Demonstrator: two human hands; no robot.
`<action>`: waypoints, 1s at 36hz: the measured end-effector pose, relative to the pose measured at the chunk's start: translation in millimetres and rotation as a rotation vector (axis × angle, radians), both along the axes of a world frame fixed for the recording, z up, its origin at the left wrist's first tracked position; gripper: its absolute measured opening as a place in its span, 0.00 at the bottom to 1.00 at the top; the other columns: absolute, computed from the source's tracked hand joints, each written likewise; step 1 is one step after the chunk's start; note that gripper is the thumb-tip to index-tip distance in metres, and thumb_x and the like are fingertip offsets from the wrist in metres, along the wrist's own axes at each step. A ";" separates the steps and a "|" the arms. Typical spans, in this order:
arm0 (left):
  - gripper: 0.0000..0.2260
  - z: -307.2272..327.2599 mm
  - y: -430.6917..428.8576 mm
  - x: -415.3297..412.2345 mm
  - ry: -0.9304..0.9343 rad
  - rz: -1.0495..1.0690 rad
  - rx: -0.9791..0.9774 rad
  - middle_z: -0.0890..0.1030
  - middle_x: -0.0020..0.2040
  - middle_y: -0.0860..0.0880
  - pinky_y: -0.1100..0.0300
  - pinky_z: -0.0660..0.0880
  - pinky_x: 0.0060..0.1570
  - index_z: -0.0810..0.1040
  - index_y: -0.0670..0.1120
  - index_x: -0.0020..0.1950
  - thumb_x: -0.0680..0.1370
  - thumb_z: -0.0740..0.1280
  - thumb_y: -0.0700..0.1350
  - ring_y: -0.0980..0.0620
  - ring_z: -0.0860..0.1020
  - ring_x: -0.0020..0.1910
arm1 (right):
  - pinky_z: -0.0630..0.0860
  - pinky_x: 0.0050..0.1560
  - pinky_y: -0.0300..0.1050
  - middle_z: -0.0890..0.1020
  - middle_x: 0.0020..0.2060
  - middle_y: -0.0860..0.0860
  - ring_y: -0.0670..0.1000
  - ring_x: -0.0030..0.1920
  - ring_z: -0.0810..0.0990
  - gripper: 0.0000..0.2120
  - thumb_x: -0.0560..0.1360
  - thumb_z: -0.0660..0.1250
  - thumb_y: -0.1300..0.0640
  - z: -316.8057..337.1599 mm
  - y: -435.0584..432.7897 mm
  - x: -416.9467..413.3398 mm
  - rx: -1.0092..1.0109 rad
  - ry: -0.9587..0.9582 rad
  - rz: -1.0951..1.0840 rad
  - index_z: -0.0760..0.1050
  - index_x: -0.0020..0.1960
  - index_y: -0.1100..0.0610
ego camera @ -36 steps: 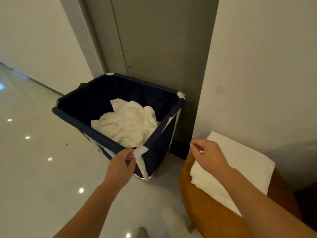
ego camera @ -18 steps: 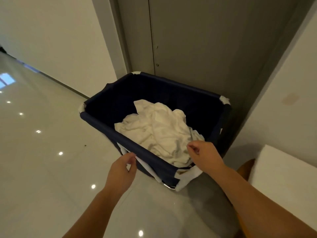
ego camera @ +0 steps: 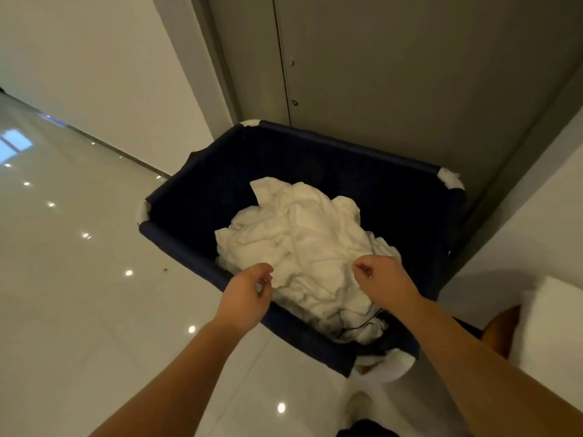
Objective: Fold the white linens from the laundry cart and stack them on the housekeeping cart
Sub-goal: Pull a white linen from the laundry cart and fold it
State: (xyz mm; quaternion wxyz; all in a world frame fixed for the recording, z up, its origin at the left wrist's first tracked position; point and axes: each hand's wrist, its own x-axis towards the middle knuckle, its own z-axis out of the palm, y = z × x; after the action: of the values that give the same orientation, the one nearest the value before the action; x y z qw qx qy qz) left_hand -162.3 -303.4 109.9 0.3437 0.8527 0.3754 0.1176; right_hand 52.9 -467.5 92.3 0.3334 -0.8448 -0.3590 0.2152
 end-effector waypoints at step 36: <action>0.26 -292.4 300.0 256.2 0.344 -0.957 0.605 0.79 0.55 0.38 0.49 0.73 0.57 0.78 0.38 0.59 0.63 0.77 0.40 0.37 0.77 0.54 | 0.78 0.49 0.46 0.83 0.42 0.54 0.53 0.44 0.81 0.07 0.76 0.65 0.58 -214.4 174.9 17.6 -0.411 0.447 -0.391 0.81 0.46 0.59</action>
State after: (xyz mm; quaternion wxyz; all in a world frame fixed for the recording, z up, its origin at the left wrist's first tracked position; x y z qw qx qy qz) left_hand 93.9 -3.4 -182.5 0.0344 0.9942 -0.0507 -0.0886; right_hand 70.5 -292.6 -122.1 0.2617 -0.8788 -0.0582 0.3946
